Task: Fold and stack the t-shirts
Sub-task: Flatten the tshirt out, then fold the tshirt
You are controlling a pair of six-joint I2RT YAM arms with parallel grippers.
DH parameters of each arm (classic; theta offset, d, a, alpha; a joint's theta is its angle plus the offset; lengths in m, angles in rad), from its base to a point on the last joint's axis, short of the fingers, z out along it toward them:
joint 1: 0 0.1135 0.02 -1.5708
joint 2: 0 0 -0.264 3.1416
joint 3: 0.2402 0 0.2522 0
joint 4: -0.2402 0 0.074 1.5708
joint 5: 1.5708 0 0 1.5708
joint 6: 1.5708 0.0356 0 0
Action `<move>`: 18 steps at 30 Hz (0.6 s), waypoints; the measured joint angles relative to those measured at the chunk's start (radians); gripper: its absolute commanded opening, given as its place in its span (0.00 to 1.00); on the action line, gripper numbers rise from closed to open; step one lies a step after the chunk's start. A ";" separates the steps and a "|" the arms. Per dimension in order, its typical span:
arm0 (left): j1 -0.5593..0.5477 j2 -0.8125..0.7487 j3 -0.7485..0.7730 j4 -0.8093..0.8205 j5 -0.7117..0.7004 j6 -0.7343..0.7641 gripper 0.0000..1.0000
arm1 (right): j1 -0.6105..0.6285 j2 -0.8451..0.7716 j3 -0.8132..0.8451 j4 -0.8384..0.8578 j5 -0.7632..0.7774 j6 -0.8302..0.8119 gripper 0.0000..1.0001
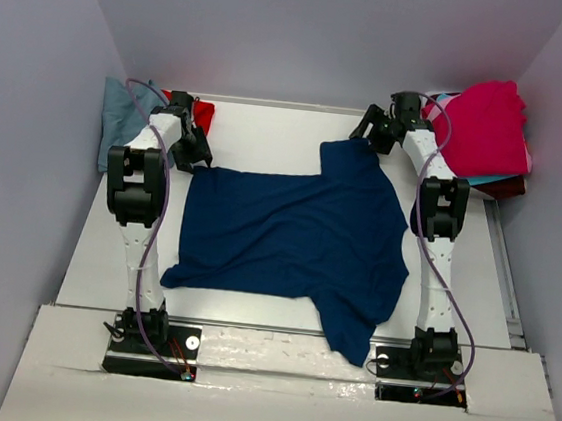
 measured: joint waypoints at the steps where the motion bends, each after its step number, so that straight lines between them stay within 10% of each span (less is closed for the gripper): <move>1: 0.000 0.000 0.000 0.000 0.000 0.000 0.62 | 0.000 -0.003 -0.007 0.002 0.000 0.000 0.77; 18: 0.000 -0.091 -0.145 0.007 -0.056 0.007 0.62 | 0.000 -0.014 -0.028 -0.028 -0.002 -0.007 0.46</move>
